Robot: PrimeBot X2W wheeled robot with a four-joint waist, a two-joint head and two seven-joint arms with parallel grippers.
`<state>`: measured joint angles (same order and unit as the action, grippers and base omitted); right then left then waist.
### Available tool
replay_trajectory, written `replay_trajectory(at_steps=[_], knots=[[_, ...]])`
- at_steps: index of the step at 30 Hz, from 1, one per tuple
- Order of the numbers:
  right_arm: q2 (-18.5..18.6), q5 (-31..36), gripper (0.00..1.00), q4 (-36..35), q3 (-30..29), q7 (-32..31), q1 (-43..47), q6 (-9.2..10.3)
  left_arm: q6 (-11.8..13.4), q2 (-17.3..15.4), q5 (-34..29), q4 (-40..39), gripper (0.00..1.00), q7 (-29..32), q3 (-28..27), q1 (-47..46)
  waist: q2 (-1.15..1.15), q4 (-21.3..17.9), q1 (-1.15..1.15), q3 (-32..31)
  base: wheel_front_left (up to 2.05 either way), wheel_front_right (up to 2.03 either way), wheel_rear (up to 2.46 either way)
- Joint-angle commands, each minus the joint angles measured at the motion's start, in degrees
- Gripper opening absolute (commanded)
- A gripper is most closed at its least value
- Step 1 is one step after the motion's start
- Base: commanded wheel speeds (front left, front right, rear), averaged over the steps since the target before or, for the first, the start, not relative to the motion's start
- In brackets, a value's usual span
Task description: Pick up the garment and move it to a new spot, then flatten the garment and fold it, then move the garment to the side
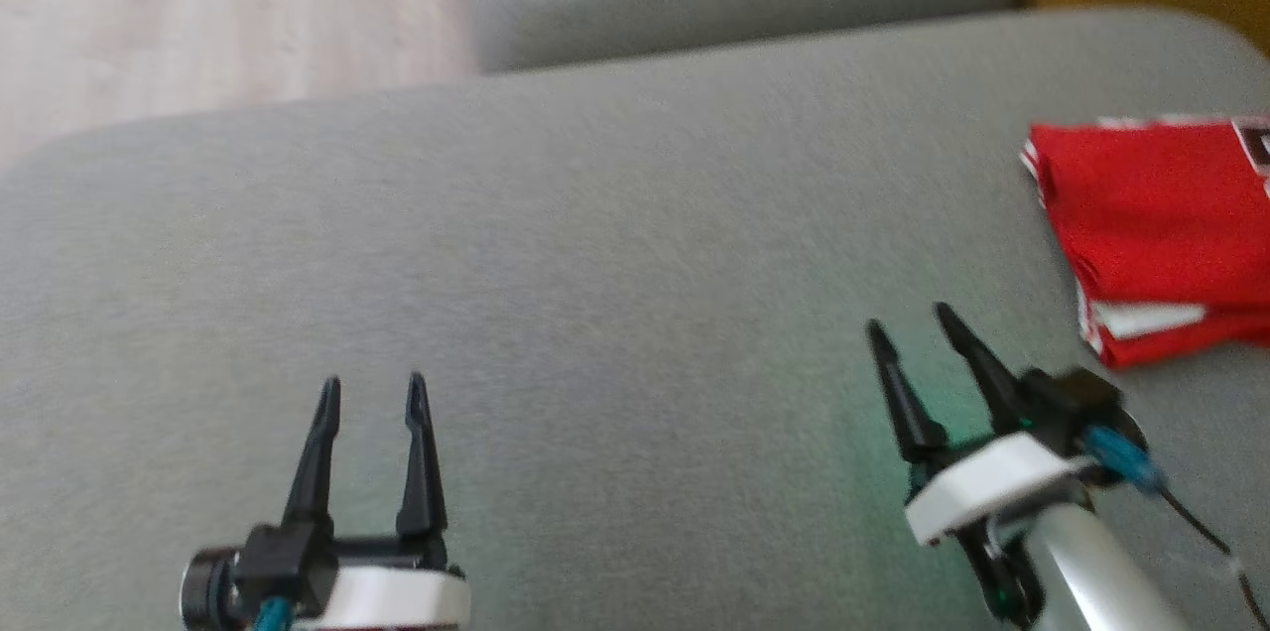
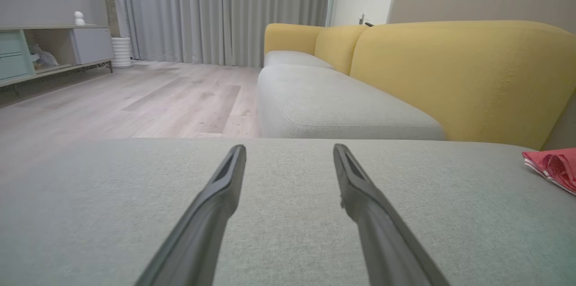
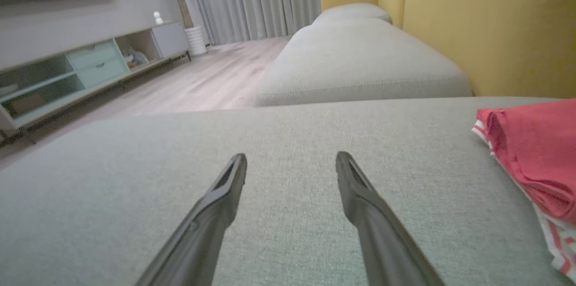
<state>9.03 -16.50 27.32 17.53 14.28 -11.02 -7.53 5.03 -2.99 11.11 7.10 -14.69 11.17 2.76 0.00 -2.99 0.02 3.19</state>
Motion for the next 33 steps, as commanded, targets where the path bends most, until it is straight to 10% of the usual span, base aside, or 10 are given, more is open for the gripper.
replay_trajectory(at_steps=[1,24,25,33], knots=[[-0.3,0.2,1.0,-2.8,-0.3,0.7,0.1,0.04,-0.1,0.1,-0.1,-1.7,1.0,-0.3,-1.5,-0.7,0.0,3.9,-0.02,-4.0,0.0,0.0,0.0],[-5.9,6.8,1.0,-13.5,-8.5,0.7,15.2,0.04,-0.3,0.1,-3.1,-1.7,1.0,-0.3,-4.0,5.6,0.0,5.6,-0.02,-9.7,0.0,0.0,0.0],[-6.0,6.5,0.0,-11.6,-9.5,0.1,16.6,0.0,-0.7,-0.1,-2.8,0.1,0.0,0.0,-2.0,7.2,0.0,5.6,-0.02,-9.7,0.0,0.0,0.0],[-6.0,3.1,0.0,-9.0,-9.7,-0.6,16.8,0.0,-1.2,-0.1,0.6,3.1,0.0,0.7,-2.3,7.2,0.0,5.5,-0.02,-9.5,0.0,0.0,0.0]])
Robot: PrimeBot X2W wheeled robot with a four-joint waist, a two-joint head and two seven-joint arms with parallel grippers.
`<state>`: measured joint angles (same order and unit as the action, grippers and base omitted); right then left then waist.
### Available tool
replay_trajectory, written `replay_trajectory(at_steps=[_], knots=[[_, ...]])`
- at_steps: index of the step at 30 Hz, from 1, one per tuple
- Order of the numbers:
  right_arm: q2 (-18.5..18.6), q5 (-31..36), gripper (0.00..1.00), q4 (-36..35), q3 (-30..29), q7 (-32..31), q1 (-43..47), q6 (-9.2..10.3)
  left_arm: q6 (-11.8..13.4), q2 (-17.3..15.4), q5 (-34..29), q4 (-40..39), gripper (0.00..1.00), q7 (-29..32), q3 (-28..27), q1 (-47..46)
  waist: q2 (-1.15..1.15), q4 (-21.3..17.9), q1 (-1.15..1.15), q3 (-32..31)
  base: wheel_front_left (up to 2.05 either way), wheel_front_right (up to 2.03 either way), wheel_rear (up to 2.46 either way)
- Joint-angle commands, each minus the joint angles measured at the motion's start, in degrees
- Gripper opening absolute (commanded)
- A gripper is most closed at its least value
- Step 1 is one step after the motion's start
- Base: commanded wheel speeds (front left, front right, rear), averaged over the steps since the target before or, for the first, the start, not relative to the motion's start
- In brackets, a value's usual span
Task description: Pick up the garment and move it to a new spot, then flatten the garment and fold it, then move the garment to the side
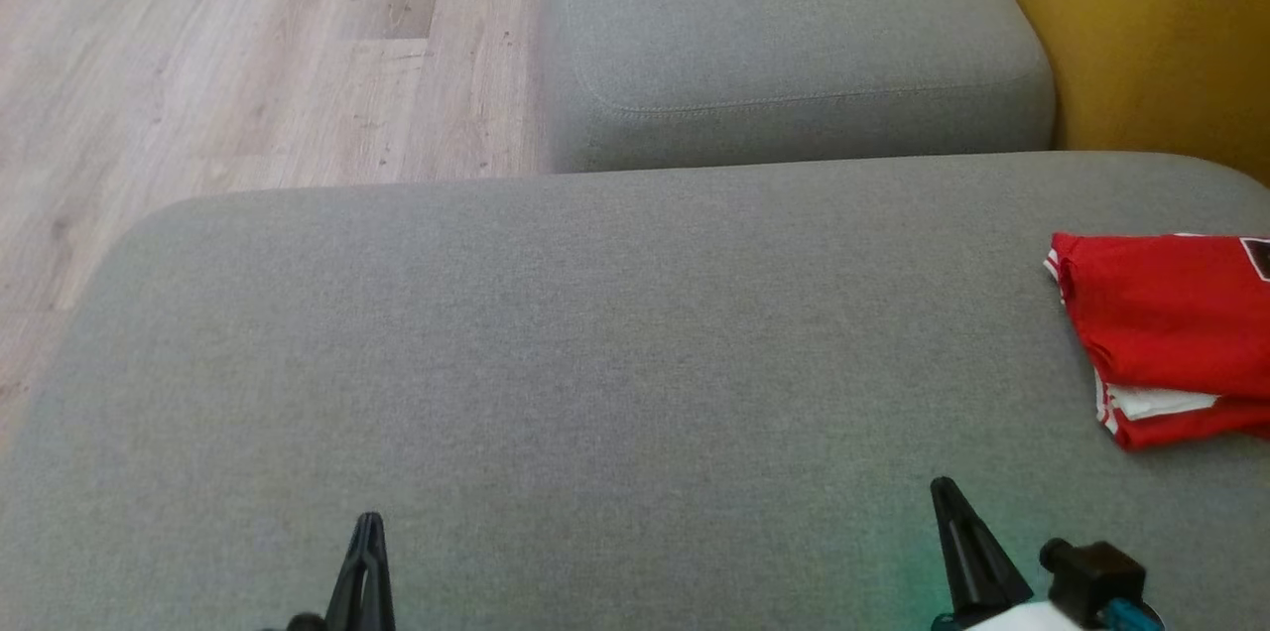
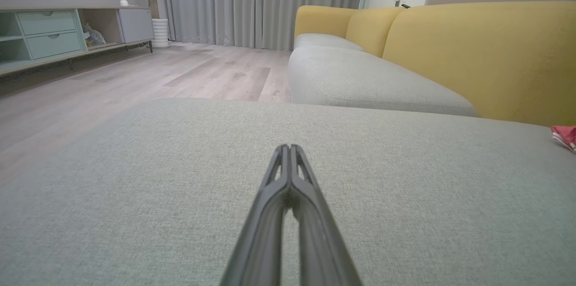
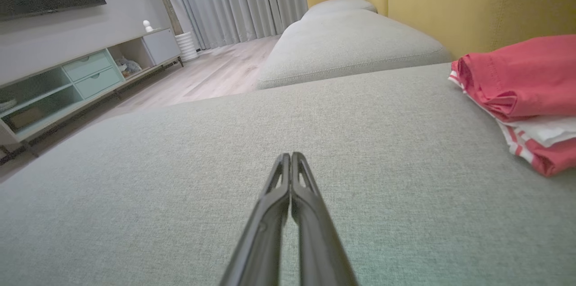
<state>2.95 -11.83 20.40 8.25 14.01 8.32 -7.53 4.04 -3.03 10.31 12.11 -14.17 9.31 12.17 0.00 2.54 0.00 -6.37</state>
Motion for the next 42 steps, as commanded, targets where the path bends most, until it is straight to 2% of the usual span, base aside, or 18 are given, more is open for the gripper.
replay_trajectory(at_steps=[1,42], knots=[[0.1,-2.3,0.0,-2.1,-0.5,-0.5,-2.6,0.0,-0.3,-0.1,2.2,-1.9,0.0,0.3,-0.5,-2.4,0.0,0.0,0.0,0.1,0.0,0.0,0.0],[0.8,-29.3,0.0,-3.5,-4.3,-6.5,-6.6,0.02,-4.1,-0.7,29.7,-0.5,0.0,6.4,-4.7,-7.8,0.0,-0.9,0.0,2.3,0.0,0.0,0.0]])
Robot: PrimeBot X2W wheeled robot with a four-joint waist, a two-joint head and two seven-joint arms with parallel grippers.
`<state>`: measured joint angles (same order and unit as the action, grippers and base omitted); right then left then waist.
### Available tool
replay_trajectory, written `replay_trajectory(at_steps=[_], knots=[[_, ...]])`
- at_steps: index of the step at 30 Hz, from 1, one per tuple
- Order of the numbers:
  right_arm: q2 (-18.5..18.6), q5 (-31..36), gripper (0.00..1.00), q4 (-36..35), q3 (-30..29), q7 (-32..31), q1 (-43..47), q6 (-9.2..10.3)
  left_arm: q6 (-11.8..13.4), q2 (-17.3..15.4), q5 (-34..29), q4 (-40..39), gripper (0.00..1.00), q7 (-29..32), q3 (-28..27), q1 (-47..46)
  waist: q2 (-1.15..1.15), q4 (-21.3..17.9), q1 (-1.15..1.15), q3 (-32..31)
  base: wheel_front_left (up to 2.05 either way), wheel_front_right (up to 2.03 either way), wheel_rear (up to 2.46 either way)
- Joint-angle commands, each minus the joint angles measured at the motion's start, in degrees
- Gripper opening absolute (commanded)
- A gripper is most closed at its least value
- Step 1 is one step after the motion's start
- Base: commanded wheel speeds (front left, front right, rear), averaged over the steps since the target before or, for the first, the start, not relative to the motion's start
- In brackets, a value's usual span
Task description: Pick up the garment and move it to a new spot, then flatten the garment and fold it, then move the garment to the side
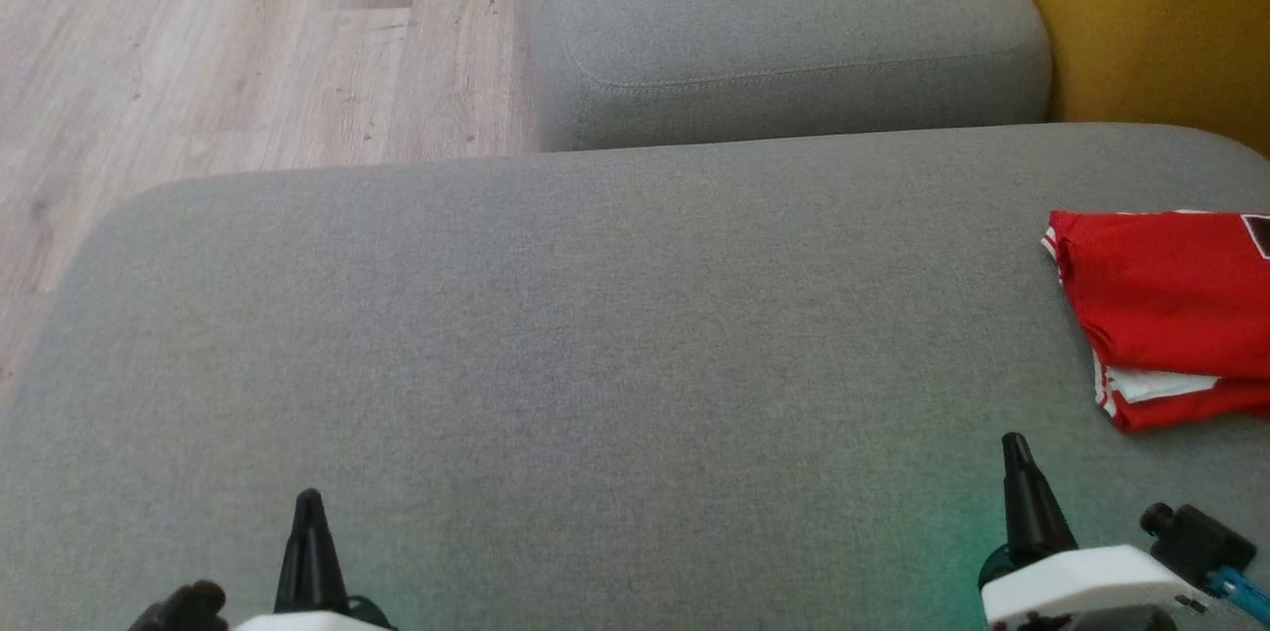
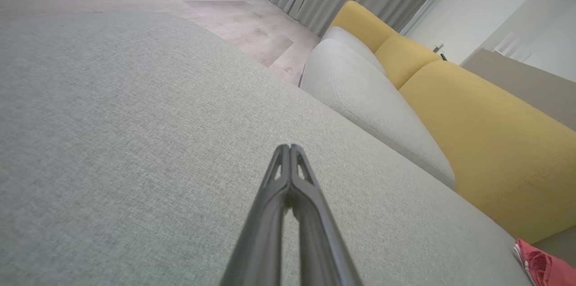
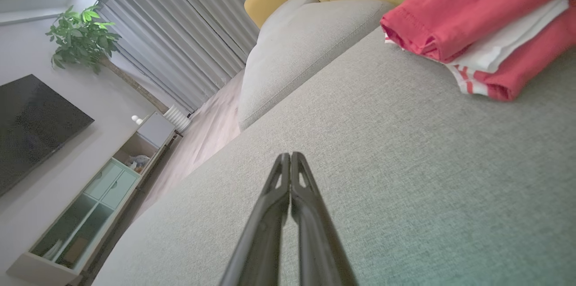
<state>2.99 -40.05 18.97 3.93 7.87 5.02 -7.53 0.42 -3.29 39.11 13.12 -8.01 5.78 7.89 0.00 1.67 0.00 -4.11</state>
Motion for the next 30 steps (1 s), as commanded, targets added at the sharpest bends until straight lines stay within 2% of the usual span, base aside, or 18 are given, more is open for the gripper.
replay_trajectory(at_steps=[1,30], knots=[[0.8,-1.7,0.0,-2.1,-0.1,-0.5,-3.4,0.02,-0.6,-0.5,1.6,-1.5,0.0,0.4,-1.3,-3.6,0.0,0.0,0.0,0.1,0.0,0.0,0.0],[0.9,-20.9,0.0,-3.2,-3.3,-5.1,-6.2,0.03,-3.3,-0.6,21.2,-0.6,0.0,5.2,-4.8,-7.4,0.0,-0.6,0.0,1.6,0.0,0.0,0.0]])
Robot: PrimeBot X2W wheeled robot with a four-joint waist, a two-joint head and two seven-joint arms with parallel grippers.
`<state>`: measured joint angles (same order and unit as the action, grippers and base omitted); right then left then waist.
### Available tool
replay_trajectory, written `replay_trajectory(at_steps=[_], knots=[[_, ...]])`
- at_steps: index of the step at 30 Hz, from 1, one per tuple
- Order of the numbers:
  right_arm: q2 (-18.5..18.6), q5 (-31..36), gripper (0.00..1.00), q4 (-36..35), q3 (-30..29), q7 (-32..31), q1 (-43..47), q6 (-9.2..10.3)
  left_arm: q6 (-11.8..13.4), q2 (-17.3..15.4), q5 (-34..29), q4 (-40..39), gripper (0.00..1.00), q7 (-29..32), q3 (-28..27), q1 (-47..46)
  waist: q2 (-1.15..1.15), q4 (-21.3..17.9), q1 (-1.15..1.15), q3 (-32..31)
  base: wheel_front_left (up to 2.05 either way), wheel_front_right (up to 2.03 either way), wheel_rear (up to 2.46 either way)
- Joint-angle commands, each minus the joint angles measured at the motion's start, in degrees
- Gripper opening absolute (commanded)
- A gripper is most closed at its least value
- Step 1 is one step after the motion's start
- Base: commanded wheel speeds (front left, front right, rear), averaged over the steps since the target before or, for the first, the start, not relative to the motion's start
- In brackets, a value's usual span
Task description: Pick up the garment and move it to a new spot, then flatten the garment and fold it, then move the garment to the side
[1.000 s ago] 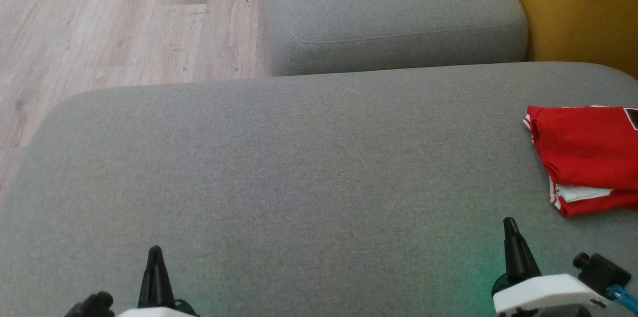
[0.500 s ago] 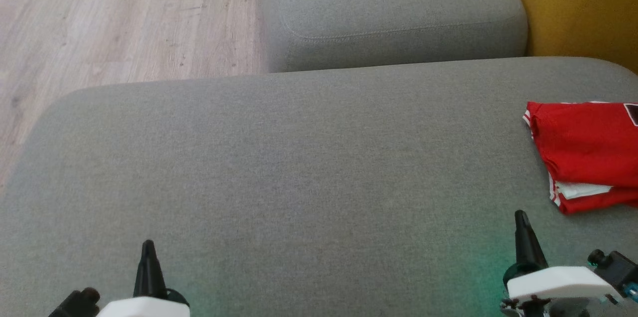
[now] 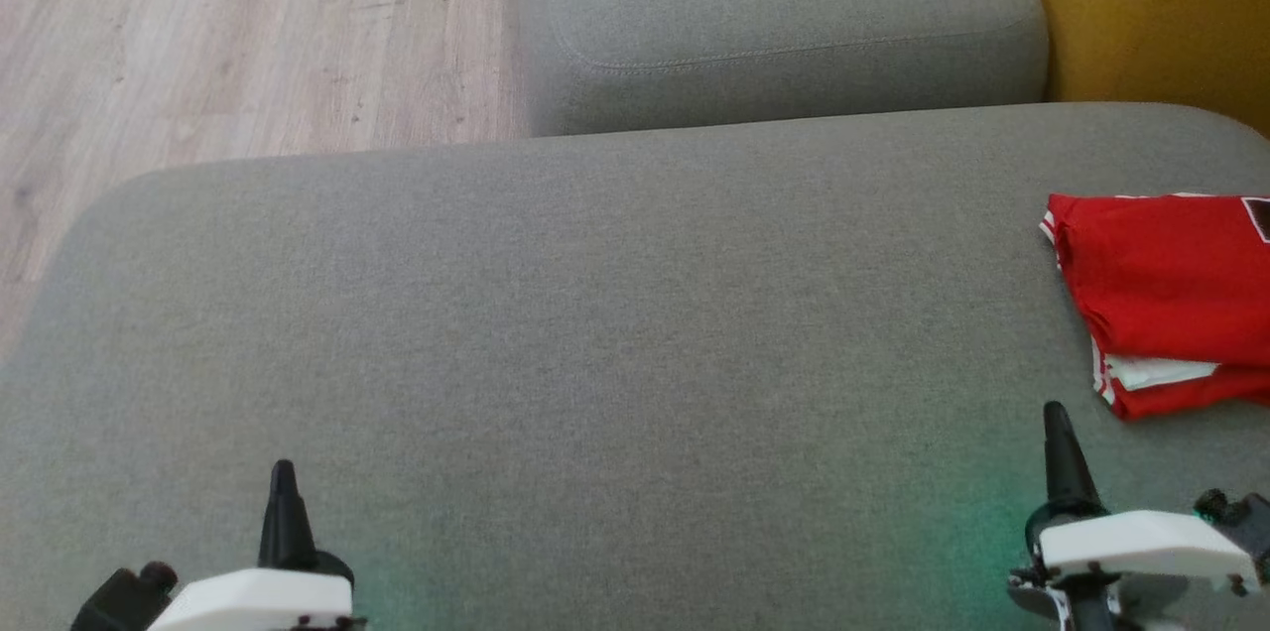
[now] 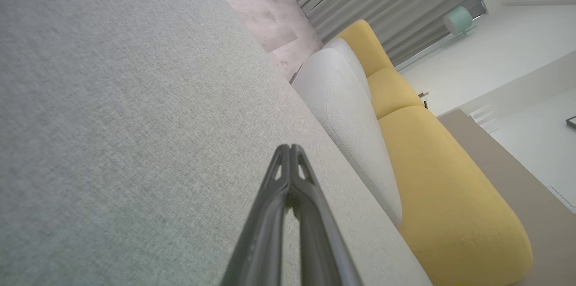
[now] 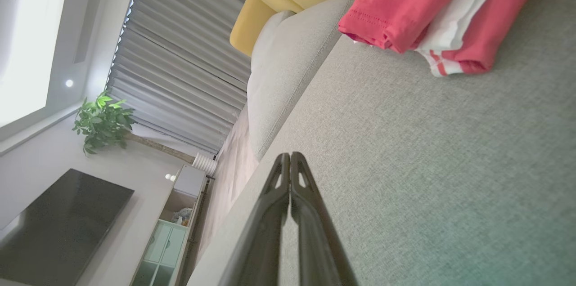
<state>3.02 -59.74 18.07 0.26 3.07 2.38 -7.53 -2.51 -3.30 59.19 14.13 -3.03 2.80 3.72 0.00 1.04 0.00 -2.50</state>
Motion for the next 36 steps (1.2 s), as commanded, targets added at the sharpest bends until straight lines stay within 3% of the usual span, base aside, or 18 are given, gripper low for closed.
replay_trajectory(at_steps=[1,36], knots=[[0.8,-1.9,0.0,-2.3,0.2,-0.5,-3.7,0.03,-0.4,-0.6,1.8,-1.6,0.0,0.3,-1.9,-3.4,0.0,0.0,0.0,0.1,0.0,0.0,0.0],[0.8,-24.2,0.0,-3.6,-3.9,-6.2,-7.0,0.04,-3.6,-0.5,24.5,-0.6,0.0,6.2,-6.3,-7.9,0.0,-0.7,0.0,1.9,0.0,0.0,0.0]])
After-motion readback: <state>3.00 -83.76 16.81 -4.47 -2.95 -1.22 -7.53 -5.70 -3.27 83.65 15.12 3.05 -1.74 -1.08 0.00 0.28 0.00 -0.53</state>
